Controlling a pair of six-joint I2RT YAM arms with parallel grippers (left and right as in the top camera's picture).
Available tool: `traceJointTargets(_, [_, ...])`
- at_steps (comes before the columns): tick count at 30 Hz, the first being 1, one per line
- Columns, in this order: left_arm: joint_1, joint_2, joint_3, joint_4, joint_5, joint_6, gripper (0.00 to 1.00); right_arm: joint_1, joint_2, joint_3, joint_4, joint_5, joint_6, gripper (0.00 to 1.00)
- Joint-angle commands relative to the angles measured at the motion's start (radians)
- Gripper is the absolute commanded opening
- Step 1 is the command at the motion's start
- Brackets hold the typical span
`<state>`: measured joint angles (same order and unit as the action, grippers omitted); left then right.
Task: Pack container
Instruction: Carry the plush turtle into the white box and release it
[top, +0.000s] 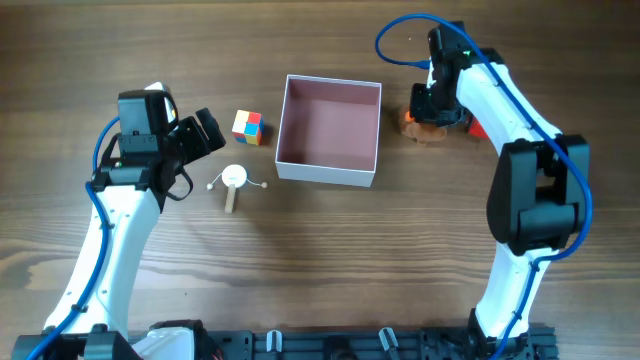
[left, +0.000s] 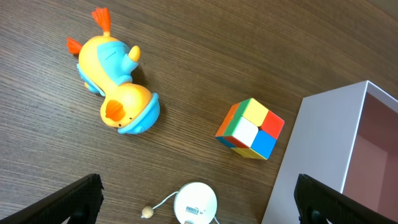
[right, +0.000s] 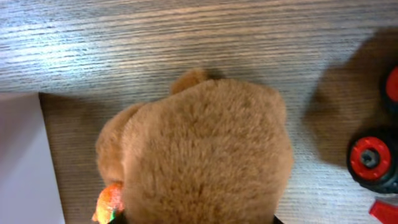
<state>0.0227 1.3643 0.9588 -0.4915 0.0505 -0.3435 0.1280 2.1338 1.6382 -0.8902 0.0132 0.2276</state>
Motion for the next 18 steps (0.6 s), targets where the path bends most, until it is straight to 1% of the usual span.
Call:
traceJointTargets(1, [0.008,0.005,0.020,0.002,-0.006,-0.002,1.00,0.003,-0.053,-0.028,-0.035,0.060,0.011,0.04])
traceJointTargets(6, [0.008,0.005,0.020,0.002,-0.006,-0.002,1.00,0.027,-0.317,-0.028,-0.065,0.016,0.048,0.04])
traceJointTargets(8, [0.008,0.005,0.020,0.002,-0.006,-0.002,1.00,0.080,-0.440,-0.028,-0.069,0.008,0.082,0.04])
traceJointTargets(10, [0.008,0.005,0.020,0.001,-0.006,-0.002,1.00,0.129,-0.499,-0.028,-0.068,0.009,0.116,0.04])
traceJointTargets(11, [0.008,0.005,0.020,0.002,-0.006,-0.002,1.00,0.203,-0.537,-0.028,-0.066,0.010,0.175,0.04])
traceJointTargets(15, [0.008,0.005,0.020,0.001,-0.006,-0.002,1.00,0.322,-0.510,-0.029,-0.040,0.044,0.347,0.04])
traceJointTargets(16, [0.008,0.005,0.020,0.002,-0.006,-0.002,1.00,0.356,-0.486,-0.029,-0.017,0.070,0.408,0.04])
traceJointTargets(18, [0.008,0.005,0.020,0.002,-0.006,-0.002,1.00,0.395,-0.440,-0.029,0.031,0.081,0.469,0.04])
